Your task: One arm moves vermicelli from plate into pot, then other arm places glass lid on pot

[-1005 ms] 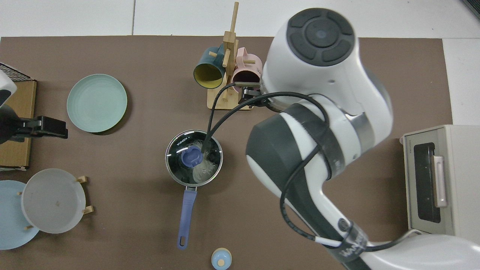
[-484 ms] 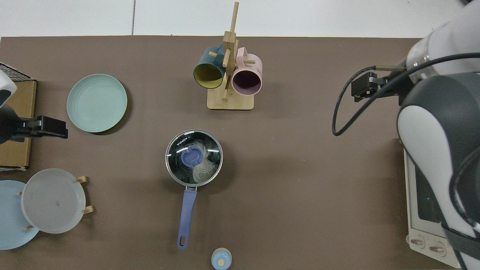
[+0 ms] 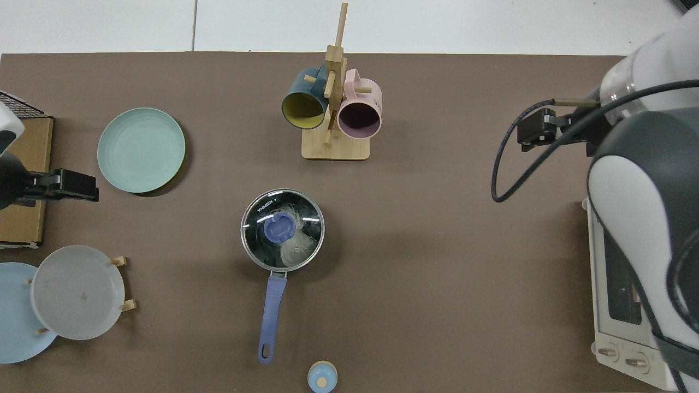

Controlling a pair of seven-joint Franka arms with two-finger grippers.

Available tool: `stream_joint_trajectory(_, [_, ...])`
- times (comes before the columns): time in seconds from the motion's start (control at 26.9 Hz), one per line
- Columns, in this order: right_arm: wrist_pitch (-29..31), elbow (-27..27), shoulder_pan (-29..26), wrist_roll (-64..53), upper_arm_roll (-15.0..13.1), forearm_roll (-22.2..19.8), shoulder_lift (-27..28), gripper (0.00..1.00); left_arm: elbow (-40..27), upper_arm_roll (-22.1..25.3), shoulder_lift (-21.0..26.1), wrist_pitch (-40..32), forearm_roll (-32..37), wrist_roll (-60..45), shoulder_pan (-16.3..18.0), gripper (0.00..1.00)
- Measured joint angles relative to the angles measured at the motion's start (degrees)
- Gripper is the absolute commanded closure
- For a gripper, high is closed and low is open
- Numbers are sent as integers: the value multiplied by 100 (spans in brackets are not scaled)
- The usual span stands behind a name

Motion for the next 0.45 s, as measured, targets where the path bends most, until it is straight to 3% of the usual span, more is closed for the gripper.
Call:
stream_joint_trajectory(0.22, [95, -257, 5, -369, -414, 2, -178, 0, 0, 0, 0, 0, 0, 0, 0, 0])
stream_joint_trajectory(0.45, [174, -259, 20, -387, -414, 2, -184, 0, 0, 0, 0, 0, 0, 0, 0, 0])
